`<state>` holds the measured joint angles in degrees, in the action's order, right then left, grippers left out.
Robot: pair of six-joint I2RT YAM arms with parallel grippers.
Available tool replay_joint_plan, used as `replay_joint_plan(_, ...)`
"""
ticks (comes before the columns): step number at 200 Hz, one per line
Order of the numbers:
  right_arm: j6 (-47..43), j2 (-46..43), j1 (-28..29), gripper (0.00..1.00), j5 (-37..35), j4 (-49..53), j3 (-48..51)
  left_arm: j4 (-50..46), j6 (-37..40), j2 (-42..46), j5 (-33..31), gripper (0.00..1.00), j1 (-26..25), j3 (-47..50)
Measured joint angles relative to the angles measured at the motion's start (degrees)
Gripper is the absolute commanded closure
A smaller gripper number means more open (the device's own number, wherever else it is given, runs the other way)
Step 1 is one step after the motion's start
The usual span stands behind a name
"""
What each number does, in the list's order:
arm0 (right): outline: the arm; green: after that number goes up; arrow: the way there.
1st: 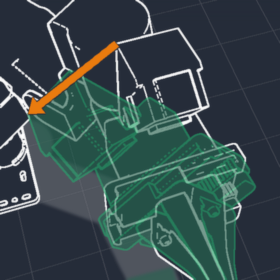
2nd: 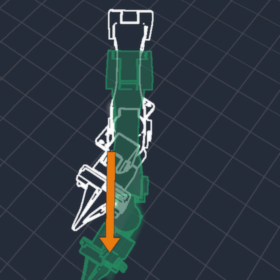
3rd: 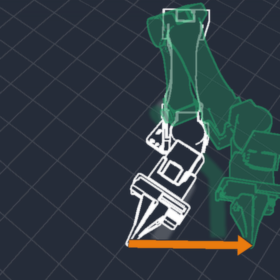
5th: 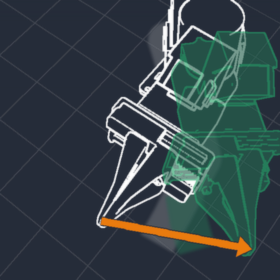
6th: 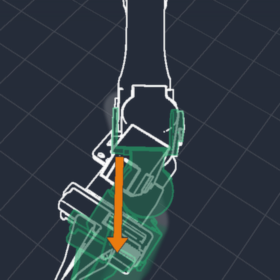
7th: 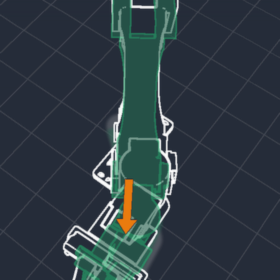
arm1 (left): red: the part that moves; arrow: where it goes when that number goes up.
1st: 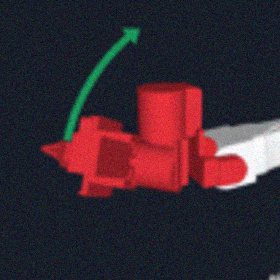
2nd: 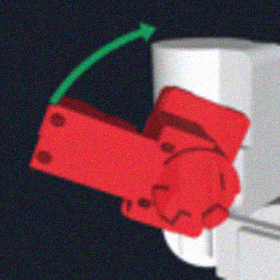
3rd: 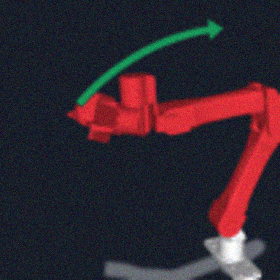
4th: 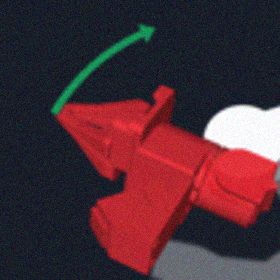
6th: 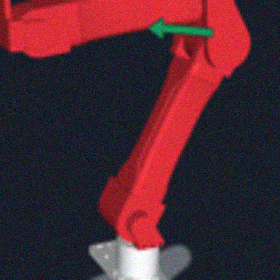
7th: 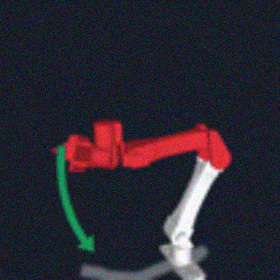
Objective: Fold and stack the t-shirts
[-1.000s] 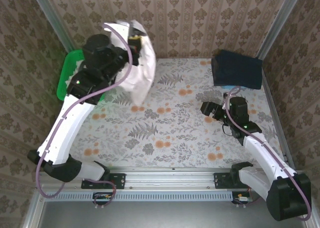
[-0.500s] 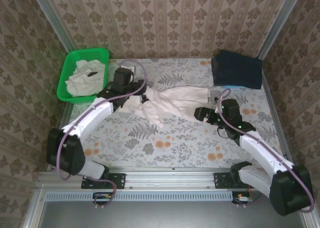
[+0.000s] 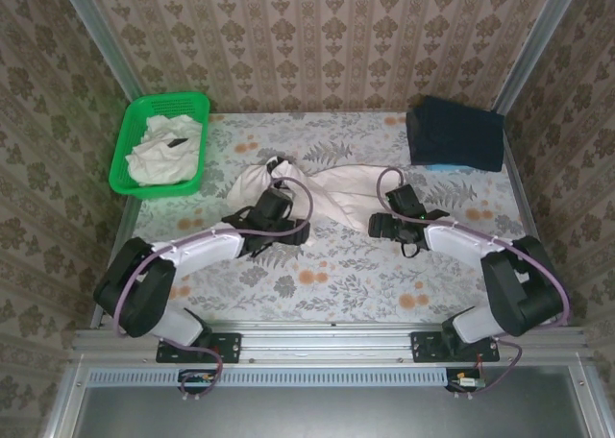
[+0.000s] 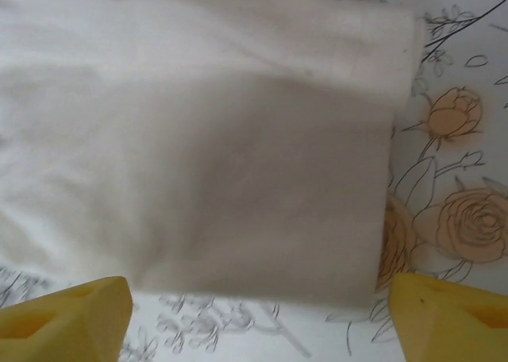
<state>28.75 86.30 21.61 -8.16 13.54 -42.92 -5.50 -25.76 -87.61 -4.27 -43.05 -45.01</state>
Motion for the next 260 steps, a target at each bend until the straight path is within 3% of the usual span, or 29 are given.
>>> replay_joint_plan(24, 0.8, 2.4, 0.0, 0.25, -0.6, 0.3, -1.2, 0.7, -0.1, -4.0, -0.1, 0.32, -1.2, -0.4)
replay_joint_plan(38, 1.4, 3.3, 0.0, 0.31, -0.7, 0.5, -1.3, 0.7, 0.0, -5.1, -0.3, 0.46, -1.4, -0.4)
replay_joint_plan(58, 2.1, 3.8, 0.0, 0.55, -1.0, 1.5, -1.3, 0.7, 0.0, -5.5, -0.8, 0.75, -1.2, -0.4)
replay_joint_plan(83, 2.5, 3.1, 0.0, 0.81, -2.2, 2.5, -1.3, -0.7, 0.4, -3.6, -1.2, 0.92, 0.0, -0.3)
replay_joint_plan(101, 1.8, 0.6, 0.0, 0.96, -3.1, 4.0, -1.3, -3.1, 0.7, 2.6, -1.6, 1.0, 1.6, 0.1)
replay_joint_plan(106, 1.7, -0.5, -0.1, 1.0, -3.4, 4.6, -1.3, -3.9, 0.9, 4.8, -1.8, 1.0, 2.1, 0.2)
replay_joint_plan(155, 0.9, -17.9, -1.9, 1.0, -4.4, 11.1, -4.0, -15.0, 2.6, 29.3, -5.3, 1.0, 8.0, -1.6)
replay_joint_plan(183, 0.2, -28.4, -2.0, 1.0, -4.4, 15.4, -11.3, -22.7, 5.6, 36.9, -8.0, 1.0, 11.2, -8.3)
replay_joint_plan(220, -0.7, -33.4, -2.4, 1.0, -6.3, 17.9, -20.7, -25.4, 11.6, 36.9, -9.1, 1.0, 15.2, -18.2)
replay_joint_plan(260, -1.7, -23.1, -7.1, 1.0, -6.4, 17.9, -26.1, -24.2, 15.8, 26.0, -5.0, 1.0, 23.9, -26.1)
